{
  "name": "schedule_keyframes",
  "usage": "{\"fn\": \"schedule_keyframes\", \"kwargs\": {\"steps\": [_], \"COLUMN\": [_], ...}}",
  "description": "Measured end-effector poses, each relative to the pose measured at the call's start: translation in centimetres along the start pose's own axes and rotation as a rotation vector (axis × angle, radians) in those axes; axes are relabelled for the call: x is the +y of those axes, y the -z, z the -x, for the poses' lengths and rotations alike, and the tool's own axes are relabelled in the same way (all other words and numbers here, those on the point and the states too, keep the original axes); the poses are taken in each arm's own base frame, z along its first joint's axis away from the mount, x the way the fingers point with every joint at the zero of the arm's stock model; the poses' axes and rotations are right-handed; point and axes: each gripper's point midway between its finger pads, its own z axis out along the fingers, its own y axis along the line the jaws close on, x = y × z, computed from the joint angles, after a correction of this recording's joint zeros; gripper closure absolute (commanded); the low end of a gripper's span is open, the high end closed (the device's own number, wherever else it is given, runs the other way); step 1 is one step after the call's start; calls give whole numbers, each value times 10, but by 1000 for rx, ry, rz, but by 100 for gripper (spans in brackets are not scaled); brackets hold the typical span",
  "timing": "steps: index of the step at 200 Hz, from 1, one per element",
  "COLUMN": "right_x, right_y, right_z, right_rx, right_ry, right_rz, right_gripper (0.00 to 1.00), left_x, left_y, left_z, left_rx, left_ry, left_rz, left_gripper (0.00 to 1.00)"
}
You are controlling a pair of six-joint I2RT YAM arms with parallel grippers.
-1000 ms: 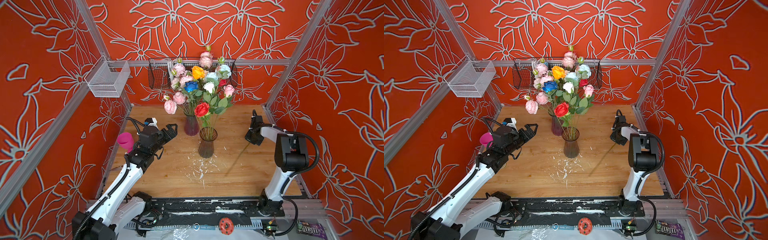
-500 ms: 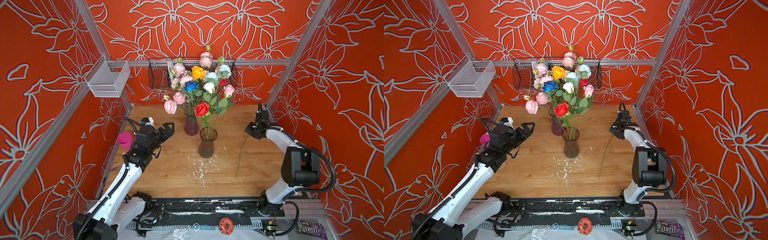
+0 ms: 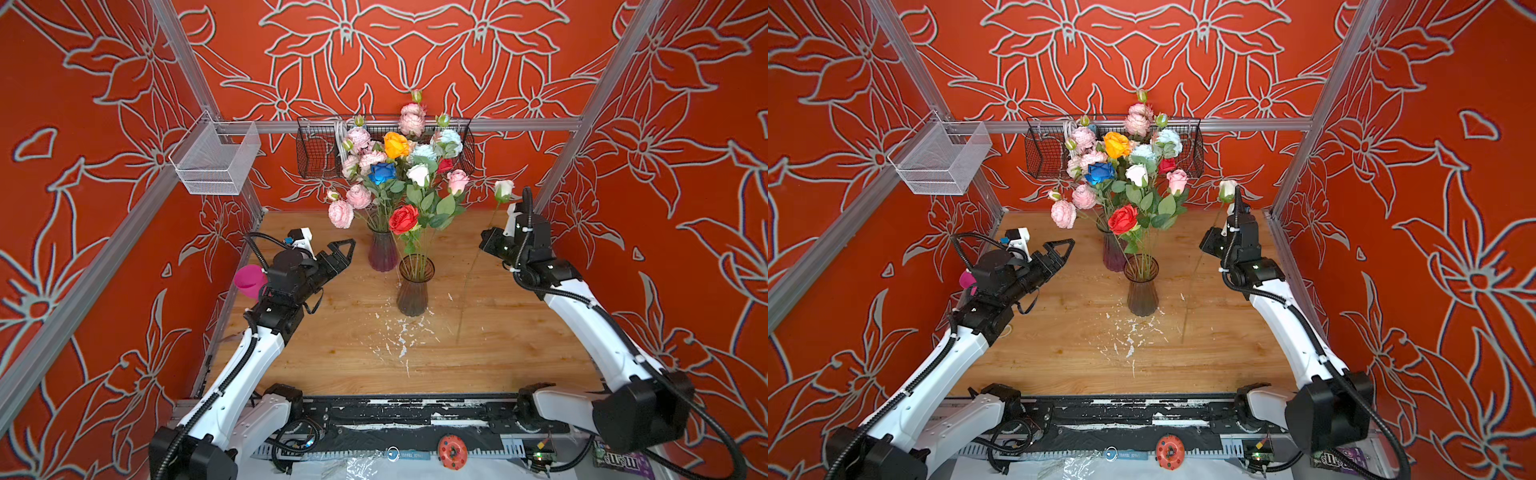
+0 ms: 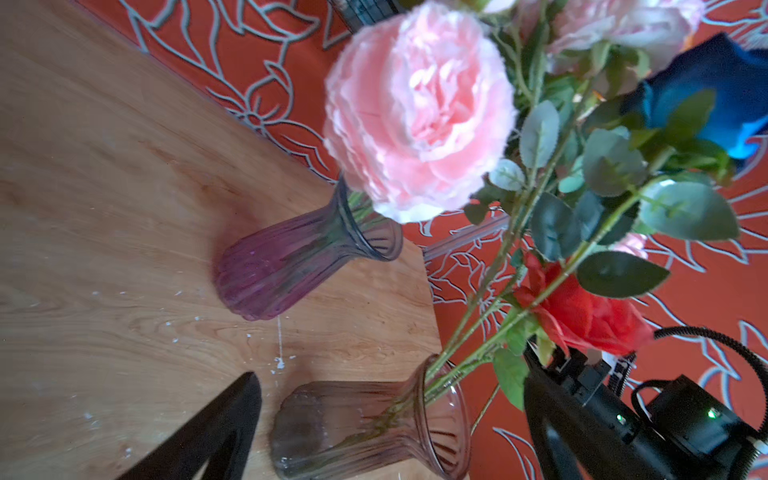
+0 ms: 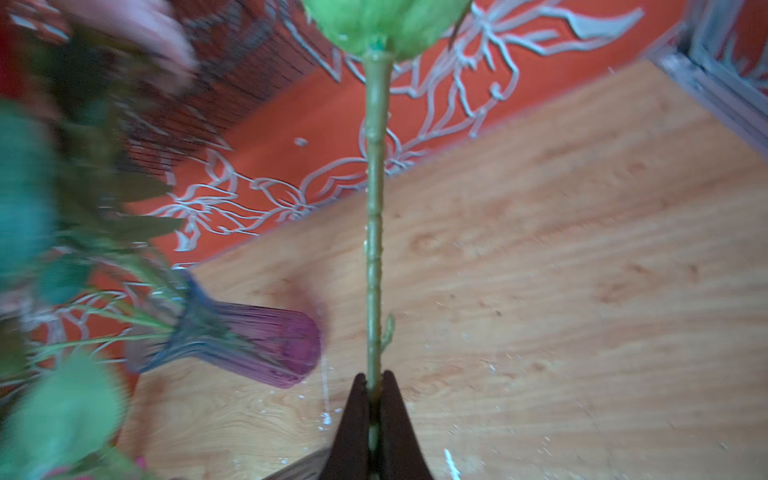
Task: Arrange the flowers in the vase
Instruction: 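Close the right gripper on the green stem and lift it high, then lower the stem into the brown vase, open right gripper while left steadies vase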
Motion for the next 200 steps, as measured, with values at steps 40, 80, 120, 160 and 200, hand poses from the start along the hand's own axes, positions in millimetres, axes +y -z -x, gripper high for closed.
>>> {"fn": "schedule_keyframes", "kwargs": {"steps": [40,80,120,160,200], "right_x": [46,97,151,188,216], "right_y": [31,52,79,98,94], "right_z": [32,66,104,124,126], "right_rx": [-133,-232,-327,-387,-406], "right_ry": [24,43,74,110,167], "right_rz": [146,279,405,490,538], "right_gripper": [100,100,100,100,100], "left_x": [-36,-63,-63,-60,-61], "left_y": [1,-9,-10,-11,-8], "left_z": [-7,-50,-65,-63,-61], "left_rx": [52,194,220,210,198], "left_ry": [-60,-158,-220,-240,-249], "left_rz": [-165,-251,-242,-227,-225], "left_gripper": [2,2,2,2,2]}}
